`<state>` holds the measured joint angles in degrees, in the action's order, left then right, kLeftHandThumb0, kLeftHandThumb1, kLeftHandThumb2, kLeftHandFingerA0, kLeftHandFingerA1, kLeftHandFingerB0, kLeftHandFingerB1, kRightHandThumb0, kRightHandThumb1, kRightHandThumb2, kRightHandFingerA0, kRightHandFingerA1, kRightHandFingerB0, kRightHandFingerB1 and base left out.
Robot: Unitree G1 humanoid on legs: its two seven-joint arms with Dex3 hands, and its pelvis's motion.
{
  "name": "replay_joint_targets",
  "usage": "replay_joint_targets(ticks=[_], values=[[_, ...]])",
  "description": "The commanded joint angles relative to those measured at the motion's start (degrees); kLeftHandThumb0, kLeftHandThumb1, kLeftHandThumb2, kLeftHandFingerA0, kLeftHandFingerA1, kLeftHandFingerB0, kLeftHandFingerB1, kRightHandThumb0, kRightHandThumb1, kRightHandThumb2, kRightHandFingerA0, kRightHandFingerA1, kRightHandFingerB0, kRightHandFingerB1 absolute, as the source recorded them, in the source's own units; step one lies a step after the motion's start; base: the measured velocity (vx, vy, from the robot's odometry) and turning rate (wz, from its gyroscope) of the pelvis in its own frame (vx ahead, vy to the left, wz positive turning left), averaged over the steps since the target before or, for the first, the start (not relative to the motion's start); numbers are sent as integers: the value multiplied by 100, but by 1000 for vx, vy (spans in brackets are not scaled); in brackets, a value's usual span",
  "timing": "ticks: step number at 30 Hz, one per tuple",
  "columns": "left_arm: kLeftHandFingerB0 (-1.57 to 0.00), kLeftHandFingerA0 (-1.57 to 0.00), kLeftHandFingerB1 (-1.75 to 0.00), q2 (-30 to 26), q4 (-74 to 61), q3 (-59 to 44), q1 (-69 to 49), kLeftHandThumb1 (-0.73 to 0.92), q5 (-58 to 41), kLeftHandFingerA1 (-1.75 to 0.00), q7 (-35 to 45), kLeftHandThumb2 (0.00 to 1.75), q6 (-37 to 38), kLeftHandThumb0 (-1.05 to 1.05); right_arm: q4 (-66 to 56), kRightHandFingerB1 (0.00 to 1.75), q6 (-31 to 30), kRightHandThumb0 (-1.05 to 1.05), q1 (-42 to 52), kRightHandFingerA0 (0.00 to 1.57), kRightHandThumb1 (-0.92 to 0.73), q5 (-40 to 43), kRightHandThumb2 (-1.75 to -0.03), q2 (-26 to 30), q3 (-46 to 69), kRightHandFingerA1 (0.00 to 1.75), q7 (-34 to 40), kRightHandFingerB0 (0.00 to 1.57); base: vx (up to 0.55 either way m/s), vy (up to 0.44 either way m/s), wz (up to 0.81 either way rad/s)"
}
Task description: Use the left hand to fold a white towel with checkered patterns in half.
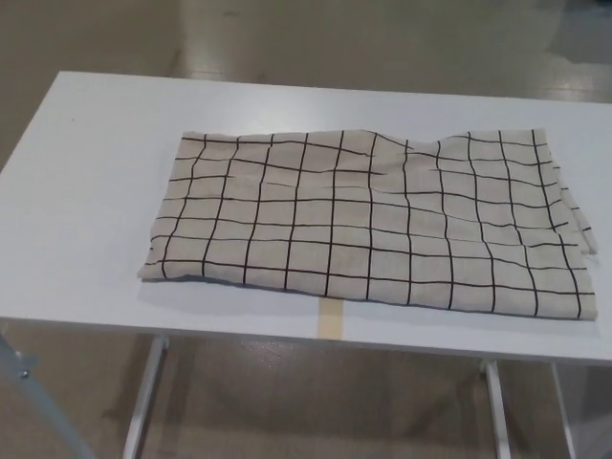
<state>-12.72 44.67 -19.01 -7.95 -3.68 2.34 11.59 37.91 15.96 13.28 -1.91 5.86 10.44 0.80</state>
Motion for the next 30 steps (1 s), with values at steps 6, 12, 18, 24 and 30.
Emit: replay_joint_targets(ticks=[6,12,18,24,30], values=[[-3,-1,-25,-66,-305,-296,-135,31,-612,-24,782,72,880,-47,-316,34,1002,-36,144,28,-75,334,-63,-107,355,39,73,25,0,0,0],[0,0,-2,-172,-1395,-96,-751,39,-196,0,633,74,1360,-61,-322,33,1342,-37,277,26,-76,234,-63,-268,239,38,123,22,0,0,0],[0,0,0,-77,-2661,-65,-1466,40,530,-1,55,78,2293,-67,-233,33,1534,-39,324,25,-76,280,-63,-254,159,39,-3,22,0,0,0],[0,0,0,85,-4829,-451,-1848,45,1568,-8,-386,79,3393,-74,-134,33,1640,-36,280,26,-76,122,-63,-186,74,39,119,22,0,0,0],[0,0,0,3,-5376,-673,-1281,42,2234,-4,-681,74,3704,-69,52,33,1687,-36,212,27,-76,83,-63,-158,82,39,215,22,0,0,0]])
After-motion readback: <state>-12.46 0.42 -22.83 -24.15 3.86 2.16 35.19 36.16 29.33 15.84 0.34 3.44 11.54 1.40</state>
